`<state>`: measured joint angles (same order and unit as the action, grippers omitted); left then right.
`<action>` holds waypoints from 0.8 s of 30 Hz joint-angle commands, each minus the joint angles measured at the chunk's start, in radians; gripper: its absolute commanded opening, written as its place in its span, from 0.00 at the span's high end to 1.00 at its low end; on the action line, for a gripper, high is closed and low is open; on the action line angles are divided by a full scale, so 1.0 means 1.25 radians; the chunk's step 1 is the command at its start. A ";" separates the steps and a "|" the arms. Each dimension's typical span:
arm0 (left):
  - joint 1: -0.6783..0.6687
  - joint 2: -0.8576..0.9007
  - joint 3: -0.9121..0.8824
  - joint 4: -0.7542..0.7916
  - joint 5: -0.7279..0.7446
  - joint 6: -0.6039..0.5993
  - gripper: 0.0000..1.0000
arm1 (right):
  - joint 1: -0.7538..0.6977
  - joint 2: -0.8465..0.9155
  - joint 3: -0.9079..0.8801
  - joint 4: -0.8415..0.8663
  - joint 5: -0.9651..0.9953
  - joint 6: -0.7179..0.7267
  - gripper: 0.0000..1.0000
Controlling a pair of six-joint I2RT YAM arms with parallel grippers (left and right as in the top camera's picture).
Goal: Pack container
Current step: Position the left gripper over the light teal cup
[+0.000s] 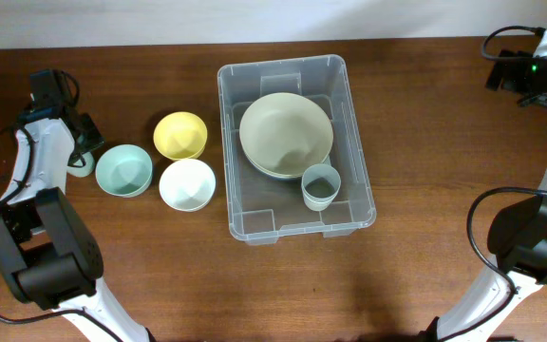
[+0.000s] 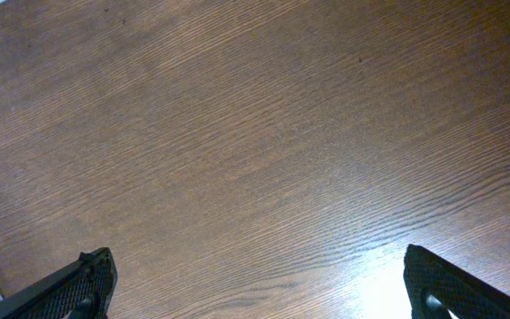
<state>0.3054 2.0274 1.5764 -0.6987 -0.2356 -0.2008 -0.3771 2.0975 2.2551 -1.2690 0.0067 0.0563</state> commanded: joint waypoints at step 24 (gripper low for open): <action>0.004 0.026 0.008 0.008 0.003 0.019 0.70 | 0.000 -0.011 0.012 0.000 -0.002 0.006 0.01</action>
<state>0.3054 2.0407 1.5764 -0.6914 -0.2359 -0.1848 -0.3771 2.0975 2.2551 -1.2690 0.0067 0.0559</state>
